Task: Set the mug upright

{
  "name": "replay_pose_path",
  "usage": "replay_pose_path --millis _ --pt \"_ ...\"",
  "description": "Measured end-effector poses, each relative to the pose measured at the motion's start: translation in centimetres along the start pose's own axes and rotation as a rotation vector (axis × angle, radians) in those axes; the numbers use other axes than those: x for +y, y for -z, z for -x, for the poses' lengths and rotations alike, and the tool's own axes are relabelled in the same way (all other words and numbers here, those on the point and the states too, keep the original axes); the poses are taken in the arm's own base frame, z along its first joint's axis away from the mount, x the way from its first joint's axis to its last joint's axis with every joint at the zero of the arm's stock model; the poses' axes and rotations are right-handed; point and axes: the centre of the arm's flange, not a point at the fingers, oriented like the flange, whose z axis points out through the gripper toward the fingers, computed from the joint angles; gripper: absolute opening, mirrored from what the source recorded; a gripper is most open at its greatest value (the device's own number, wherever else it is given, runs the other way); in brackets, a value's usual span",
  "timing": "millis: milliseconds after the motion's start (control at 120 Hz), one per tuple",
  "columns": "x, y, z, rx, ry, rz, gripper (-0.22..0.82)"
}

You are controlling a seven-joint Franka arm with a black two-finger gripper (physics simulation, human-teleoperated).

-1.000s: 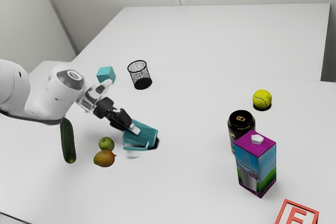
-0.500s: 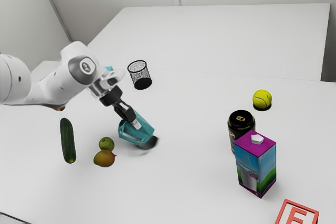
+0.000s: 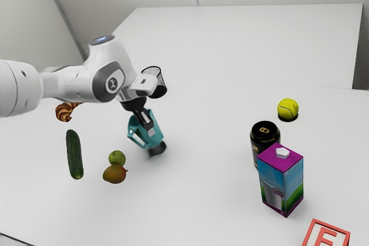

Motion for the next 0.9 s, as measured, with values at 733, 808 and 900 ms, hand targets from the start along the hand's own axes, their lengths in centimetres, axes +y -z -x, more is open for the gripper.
replay_pose_path --millis 733,808,900 --pt "1.9 -3.6 -0.1 -0.065 0.077 -0.078 0.1" --pt "2.0 -3.3 -0.1 -0.059 0.085 -0.082 0.22" --pt "2.3 -2.4 -0.3 -0.046 0.088 -0.094 0.34"
